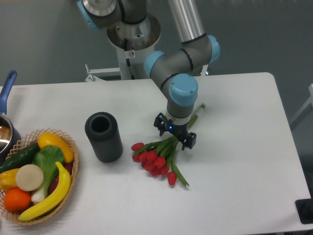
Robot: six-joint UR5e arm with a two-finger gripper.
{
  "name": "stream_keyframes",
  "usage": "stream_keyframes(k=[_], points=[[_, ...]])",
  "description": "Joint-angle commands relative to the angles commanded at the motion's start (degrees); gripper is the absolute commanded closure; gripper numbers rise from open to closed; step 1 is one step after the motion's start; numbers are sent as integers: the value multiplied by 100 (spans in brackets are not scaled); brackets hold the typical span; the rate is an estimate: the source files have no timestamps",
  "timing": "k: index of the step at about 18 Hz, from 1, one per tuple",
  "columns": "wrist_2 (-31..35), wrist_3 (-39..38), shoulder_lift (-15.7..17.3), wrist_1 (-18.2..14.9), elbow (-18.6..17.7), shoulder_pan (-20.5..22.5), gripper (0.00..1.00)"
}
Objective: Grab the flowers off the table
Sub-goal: 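Close the gripper around the tulip stems, then lift the gripped tulip bunch up off the table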
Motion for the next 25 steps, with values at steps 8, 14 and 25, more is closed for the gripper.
stream_keyframes(k=[8, 14, 25], points=[[35, -940, 289, -44, 184, 26, 100], [105, -976, 571, -368, 737, 342, 100], [211, -704, 519, -1028, 1503, 299, 100]])
